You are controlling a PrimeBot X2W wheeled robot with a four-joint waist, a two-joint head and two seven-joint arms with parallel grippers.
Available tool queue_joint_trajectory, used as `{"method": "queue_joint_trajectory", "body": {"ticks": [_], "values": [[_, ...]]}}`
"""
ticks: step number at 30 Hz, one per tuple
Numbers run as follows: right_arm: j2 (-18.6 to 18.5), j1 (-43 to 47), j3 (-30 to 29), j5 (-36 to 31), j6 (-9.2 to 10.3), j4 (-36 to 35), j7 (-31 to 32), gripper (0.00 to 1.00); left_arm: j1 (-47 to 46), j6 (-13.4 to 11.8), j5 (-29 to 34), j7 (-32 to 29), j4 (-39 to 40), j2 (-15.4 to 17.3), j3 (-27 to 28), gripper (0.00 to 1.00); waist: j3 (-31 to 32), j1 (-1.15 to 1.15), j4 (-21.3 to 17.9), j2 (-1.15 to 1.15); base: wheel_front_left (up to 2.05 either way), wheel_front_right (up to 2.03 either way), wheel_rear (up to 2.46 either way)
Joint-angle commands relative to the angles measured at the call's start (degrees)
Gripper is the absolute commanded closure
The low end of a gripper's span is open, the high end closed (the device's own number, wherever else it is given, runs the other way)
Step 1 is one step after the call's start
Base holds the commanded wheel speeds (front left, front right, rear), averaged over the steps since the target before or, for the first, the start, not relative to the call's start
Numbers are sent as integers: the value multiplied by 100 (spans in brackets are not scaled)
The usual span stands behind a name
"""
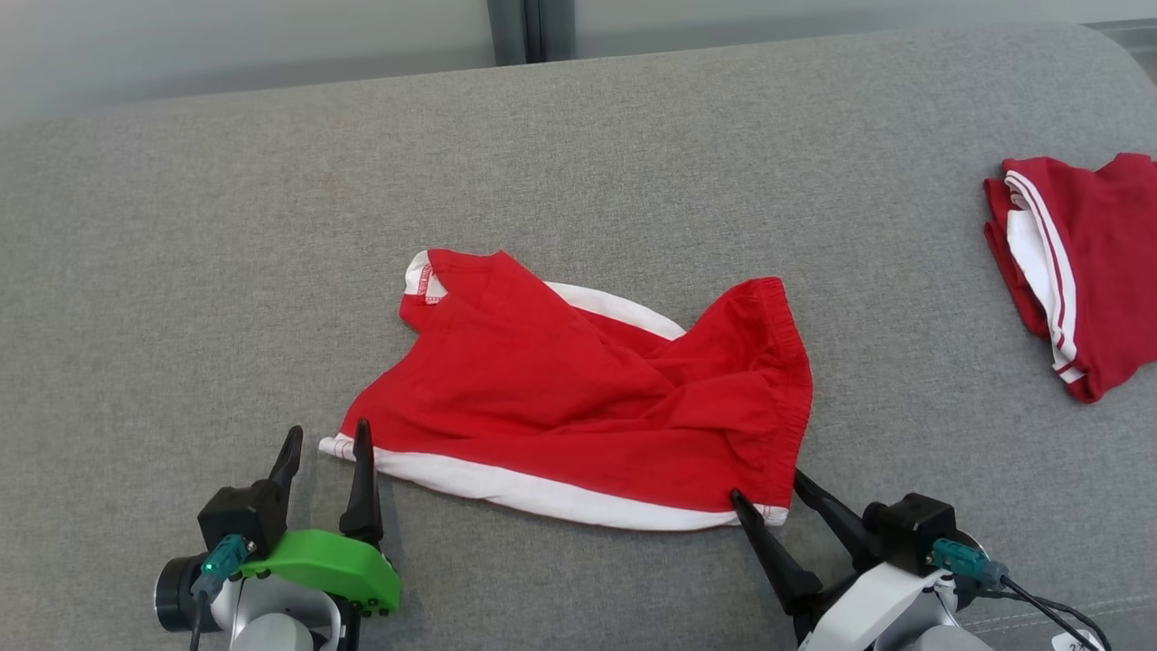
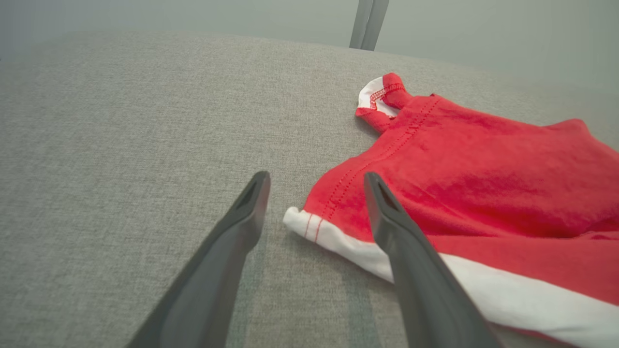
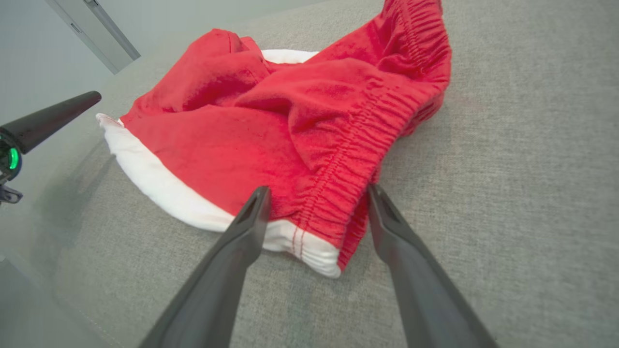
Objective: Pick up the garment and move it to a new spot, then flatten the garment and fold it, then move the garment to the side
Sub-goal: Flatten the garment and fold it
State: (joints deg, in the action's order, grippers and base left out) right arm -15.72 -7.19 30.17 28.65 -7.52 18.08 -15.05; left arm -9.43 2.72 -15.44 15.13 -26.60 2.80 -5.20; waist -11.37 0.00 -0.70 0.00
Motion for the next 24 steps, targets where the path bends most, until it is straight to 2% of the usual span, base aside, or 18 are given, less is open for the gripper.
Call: {"method": "queue_joint_trajectory", "body": {"ticks": [1,10,24], "values": [[-61,73,40,55,8,-47,-15,0,-76,-39,-37,-2,-17,24,21,0,-12,0,-15,0,0,0,0],[-435,364,335,244,8,-360,-15,0,86,-21,-76,-2,-100,25,110,0,146,0,-113,0,0,0,0],[-395,128,483,136,8,-237,-15,0,45,-16,-85,-2,-208,25,87,0,130,0,-86,0,0,0,0]]}}
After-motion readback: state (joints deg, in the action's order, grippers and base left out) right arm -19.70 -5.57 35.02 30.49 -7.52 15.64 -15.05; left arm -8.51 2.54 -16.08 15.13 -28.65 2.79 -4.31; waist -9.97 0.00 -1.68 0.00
